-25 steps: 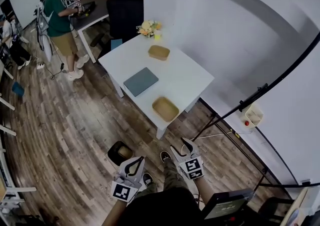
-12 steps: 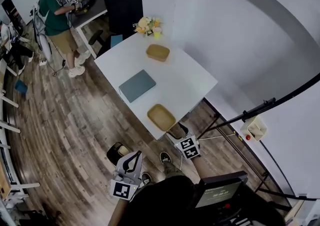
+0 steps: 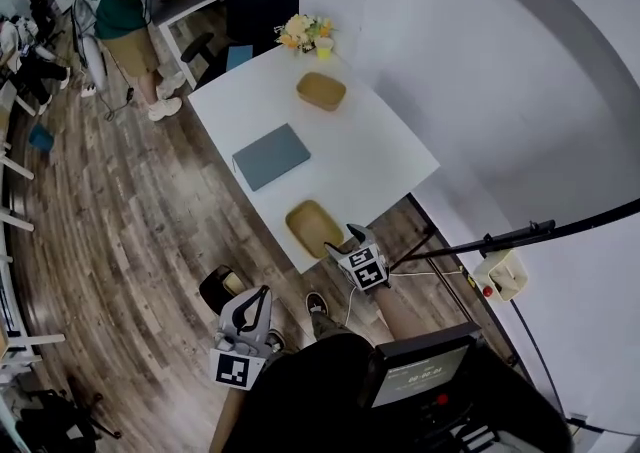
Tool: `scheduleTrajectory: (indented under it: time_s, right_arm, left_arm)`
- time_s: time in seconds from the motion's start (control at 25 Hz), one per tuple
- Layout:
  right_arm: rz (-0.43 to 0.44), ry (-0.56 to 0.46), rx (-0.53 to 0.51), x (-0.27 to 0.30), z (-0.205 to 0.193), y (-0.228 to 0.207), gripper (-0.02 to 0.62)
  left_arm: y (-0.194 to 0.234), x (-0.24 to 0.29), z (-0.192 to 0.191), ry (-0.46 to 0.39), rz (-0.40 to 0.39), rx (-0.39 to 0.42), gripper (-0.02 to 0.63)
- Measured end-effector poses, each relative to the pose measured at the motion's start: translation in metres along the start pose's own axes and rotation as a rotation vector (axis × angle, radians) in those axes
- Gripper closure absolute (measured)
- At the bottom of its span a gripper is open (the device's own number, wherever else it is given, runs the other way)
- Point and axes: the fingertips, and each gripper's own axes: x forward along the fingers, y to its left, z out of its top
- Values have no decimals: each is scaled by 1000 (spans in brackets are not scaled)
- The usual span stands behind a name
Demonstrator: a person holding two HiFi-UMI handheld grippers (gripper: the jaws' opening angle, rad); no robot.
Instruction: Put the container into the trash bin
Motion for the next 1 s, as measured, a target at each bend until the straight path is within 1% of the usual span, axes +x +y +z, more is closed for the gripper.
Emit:
scheduleTrajectory:
  time_s: [0.16, 0.32, 0.48, 0.64, 0.8, 0.92, 1.0]
  right_arm:
    - [25, 37, 27, 18, -10, -8, 262]
    - [35, 72, 58, 29, -22, -13, 262]
    - [42, 102, 64, 37, -33, -15, 264]
    - [47, 111, 75, 42, -35, -14, 274]
    - [35, 130, 77, 51, -35, -17, 308]
    - [8, 153, 63, 57, -36, -22, 379]
    - [5, 161, 53, 59, -37, -22, 404]
  left_arm:
    - [-1, 1, 1, 8, 21, 14, 604]
    - [1, -3, -2, 17, 54, 11, 604]
    - [1, -9, -6, 22, 79, 15, 604]
    - [4, -13, -11, 36, 107, -8, 604]
    - [5, -16, -14, 42, 123, -20, 604]
    - [5, -18, -17, 52, 131, -18, 604]
    - [7, -18, -18, 59, 137, -15, 604]
